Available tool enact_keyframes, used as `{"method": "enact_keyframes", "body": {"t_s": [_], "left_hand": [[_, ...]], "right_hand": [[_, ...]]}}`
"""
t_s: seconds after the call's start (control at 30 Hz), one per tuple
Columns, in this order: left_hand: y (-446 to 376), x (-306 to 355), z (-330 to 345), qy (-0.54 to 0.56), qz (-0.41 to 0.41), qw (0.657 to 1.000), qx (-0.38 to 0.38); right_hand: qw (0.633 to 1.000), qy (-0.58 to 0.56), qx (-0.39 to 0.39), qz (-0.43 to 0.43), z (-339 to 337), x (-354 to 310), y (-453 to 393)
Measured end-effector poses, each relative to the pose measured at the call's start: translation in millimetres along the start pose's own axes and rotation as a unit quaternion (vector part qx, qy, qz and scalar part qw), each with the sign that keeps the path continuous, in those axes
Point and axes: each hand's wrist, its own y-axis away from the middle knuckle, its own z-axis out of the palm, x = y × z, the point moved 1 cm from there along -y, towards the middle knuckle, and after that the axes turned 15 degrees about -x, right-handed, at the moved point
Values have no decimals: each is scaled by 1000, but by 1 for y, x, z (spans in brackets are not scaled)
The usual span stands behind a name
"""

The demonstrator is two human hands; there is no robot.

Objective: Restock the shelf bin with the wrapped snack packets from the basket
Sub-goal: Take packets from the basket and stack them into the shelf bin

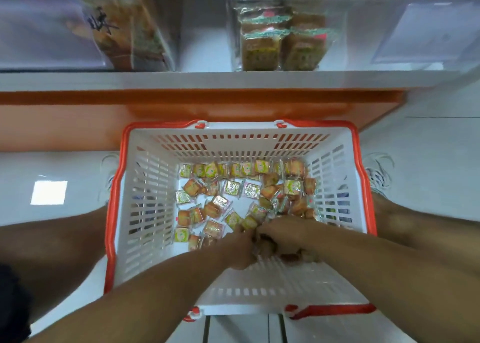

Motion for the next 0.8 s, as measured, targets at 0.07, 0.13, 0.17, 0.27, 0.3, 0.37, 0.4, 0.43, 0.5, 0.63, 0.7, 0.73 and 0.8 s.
{"method": "enact_keyframes", "body": {"t_s": [0.07,0.13,0.17,0.27,0.3,0.37,0.4,0.43,0.5,0.63,0.7,0.73,0.8], "left_hand": [[-3,-2,3,-6,-26,1000,4],[-4,-5,5,-5,-39,999,33],[-5,-6,6,-8,-40,998,47],[-8,-10,2,5,-17,997,74],[-10,-10,0,28,-6,996,81],[-13,-10,-4,96,4,992,86],[-14,-10,-4,129,2,988,83],[-15,-11,-4,150,0,986,78],[-15,-15,-5,183,2,981,69],[3,-26,-17,319,28,945,59],[16,-27,-29,473,54,879,38],[24,-25,-36,525,65,848,37],[40,-22,-50,581,85,807,64]], "right_hand": [[999,-27,17,-21,0,-3,0],[997,-73,23,-20,0,-3,2],[993,-112,17,-16,-1,-3,3],[979,-202,-11,-2,-8,-7,3],[976,-217,-24,0,-9,-9,3],[968,-246,-49,6,-9,-11,2],[962,-267,-54,6,-6,-11,2],[954,-297,-51,3,-5,-12,1],[925,-379,-28,-14,-3,-14,0],[825,-565,-5,-23,-13,-23,11],[798,-602,11,-32,-25,-23,19],[785,-617,21,-44,-33,-23,24],[750,-656,45,-74,-51,-28,41]]}}
